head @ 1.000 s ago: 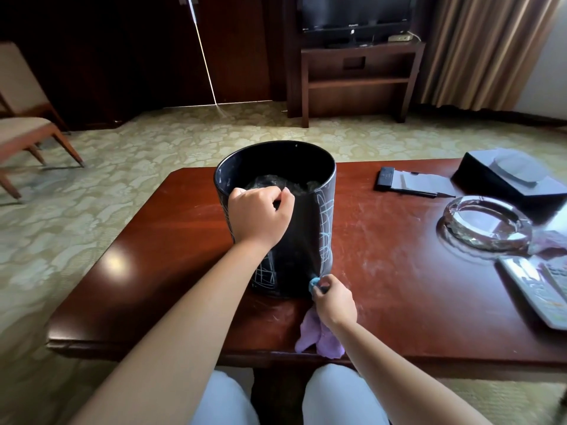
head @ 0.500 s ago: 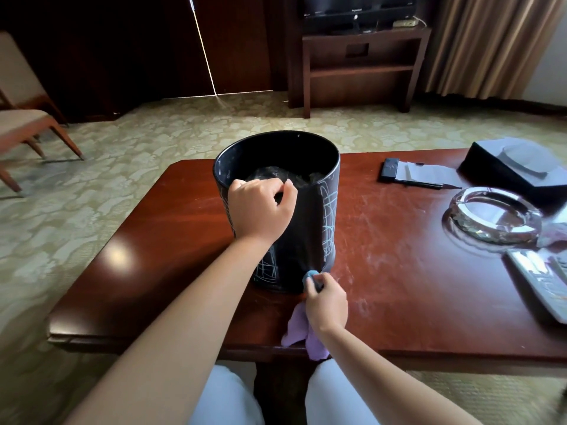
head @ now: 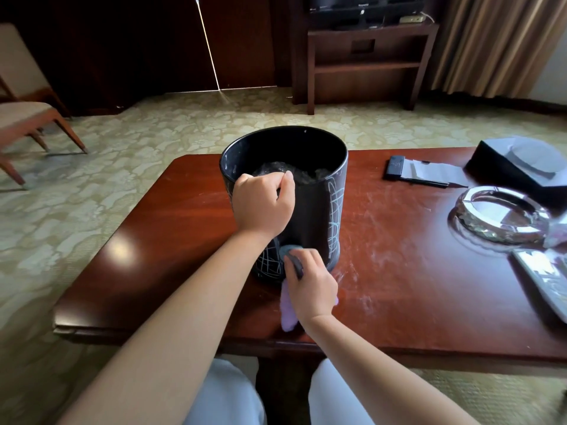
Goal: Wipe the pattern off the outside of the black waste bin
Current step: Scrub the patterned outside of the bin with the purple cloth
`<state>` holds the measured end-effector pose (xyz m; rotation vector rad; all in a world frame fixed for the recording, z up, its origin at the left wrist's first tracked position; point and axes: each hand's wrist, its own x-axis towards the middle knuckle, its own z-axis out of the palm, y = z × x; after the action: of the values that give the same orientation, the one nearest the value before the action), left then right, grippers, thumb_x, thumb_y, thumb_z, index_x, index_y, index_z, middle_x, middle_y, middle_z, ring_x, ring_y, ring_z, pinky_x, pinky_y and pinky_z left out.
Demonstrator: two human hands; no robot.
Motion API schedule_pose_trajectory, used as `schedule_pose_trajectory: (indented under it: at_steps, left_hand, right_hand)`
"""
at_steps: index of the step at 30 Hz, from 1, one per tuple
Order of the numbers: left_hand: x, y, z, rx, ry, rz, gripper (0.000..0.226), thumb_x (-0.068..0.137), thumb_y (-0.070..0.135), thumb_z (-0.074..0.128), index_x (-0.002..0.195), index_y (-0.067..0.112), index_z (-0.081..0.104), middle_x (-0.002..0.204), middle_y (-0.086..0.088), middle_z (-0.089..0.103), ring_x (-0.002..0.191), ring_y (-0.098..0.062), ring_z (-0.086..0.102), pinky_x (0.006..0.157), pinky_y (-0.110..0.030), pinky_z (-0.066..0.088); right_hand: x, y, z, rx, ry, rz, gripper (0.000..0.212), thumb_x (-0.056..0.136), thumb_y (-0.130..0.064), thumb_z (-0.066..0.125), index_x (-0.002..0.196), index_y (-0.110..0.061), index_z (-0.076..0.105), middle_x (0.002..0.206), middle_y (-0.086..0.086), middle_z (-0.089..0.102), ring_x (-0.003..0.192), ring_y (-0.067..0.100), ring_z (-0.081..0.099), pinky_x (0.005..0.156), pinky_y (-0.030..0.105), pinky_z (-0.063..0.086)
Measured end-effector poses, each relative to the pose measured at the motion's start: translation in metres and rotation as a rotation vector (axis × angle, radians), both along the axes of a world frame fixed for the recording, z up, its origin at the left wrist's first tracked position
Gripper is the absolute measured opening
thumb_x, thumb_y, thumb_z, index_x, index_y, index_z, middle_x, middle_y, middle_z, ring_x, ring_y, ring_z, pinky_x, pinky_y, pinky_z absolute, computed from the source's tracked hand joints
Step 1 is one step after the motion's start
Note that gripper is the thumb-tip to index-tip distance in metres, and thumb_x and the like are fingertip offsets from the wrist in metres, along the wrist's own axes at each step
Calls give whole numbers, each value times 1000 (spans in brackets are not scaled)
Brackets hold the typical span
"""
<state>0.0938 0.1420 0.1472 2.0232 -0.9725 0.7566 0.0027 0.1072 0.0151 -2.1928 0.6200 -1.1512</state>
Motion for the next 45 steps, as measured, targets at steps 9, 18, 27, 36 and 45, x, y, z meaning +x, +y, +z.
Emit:
schedule_pose_trajectory:
  at_steps: [9,18,27,36,45]
  left_hand:
    - [-2,1,17,54,251,48,46,80,38,32,69,16,71,55,-4,57,69,-30,59,57,-31,35]
    - [-4,0,14,23,214,60,50,82,37,33,66,4,66,53,-12,57,59,-29,55,56,-38,39]
    - [-3,-2,10,15,173,52,48,84,34,35,61,1,62,48,-14,52,54,-34,51,54,-35,28]
    - [-3,-3,5,-10,149,11,44,85,24,42,45,15,27,38,0,24,41,-29,32,71,-37,43]
    - [-1,-4,2,-6,104,25,47,84,23,43,45,20,17,38,3,16,37,-16,18,69,-37,42]
  right_hand:
    - [-8,3,-13,112,220,9,8,84,-27,63,87,-21,68,87,-9,66,67,15,63,49,23,36]
    - [4,-6,3,-254,2,38,4,81,-24,66,79,-22,69,77,-3,64,48,21,57,37,23,40]
    - [-15,-13,-31,-108,889,125,27,73,-12,66,97,-25,64,91,-2,55,77,28,61,63,32,47]
    - [-13,-13,-33,-415,495,230,35,33,-16,78,65,-20,64,66,-2,57,41,17,52,37,18,21]
    - [-25,-50,-53,99,524,-25,18,89,-26,51,86,-24,68,91,-4,60,81,23,60,62,26,39]
